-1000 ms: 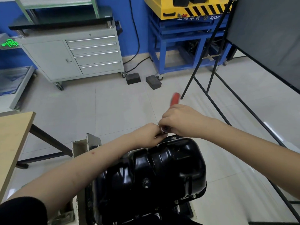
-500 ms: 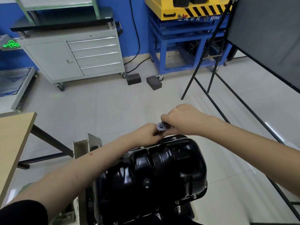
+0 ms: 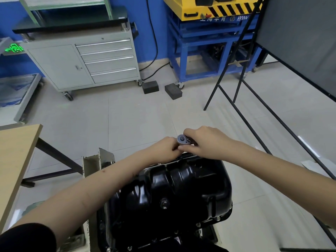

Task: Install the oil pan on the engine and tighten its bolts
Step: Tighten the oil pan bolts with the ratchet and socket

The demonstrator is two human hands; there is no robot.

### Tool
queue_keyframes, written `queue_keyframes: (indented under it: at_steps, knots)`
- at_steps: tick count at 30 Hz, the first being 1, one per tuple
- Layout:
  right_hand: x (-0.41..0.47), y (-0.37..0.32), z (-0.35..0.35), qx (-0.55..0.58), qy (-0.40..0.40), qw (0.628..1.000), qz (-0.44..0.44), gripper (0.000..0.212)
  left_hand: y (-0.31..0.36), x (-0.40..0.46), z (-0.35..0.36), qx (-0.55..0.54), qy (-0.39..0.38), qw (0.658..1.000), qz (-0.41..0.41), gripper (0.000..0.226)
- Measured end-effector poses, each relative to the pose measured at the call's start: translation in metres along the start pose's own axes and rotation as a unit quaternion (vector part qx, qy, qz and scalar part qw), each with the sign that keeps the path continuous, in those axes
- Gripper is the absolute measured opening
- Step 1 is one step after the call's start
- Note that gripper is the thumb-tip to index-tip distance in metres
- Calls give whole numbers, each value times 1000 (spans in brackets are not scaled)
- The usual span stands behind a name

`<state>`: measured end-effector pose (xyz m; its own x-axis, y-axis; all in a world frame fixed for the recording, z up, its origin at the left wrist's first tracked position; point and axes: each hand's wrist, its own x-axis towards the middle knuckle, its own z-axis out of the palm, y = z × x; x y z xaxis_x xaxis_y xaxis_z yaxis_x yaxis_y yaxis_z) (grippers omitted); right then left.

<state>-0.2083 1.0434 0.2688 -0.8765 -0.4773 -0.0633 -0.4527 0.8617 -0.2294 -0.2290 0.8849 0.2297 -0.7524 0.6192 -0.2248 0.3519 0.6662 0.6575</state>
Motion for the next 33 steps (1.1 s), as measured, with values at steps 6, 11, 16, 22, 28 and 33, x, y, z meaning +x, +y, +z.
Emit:
queue_keyframes:
  at_steps: [6,11,16,22,28,33]
  knots:
    - [7,15,-12,-39,-27,994,-96,31,2,2,-1,8,0,1000,12,25]
    - [-4,0,2,-25,-2,999,25,32,4,5,-13,-122,-61,991,-17,12]
    - [-10,-14,7,10,7,994,105,34,2,1,-34,-399,-191,894,-72,20]
    - [-11,0,-8,154,-83,975,135,38,17,6,-21,-281,-97,955,-22,37]
    - [-38,34,-23,278,-157,938,136,45,13,7,-30,-296,-61,952,-40,29]
    - [-49,21,-1,329,-70,921,195,44,24,17,-12,-250,50,964,-73,43]
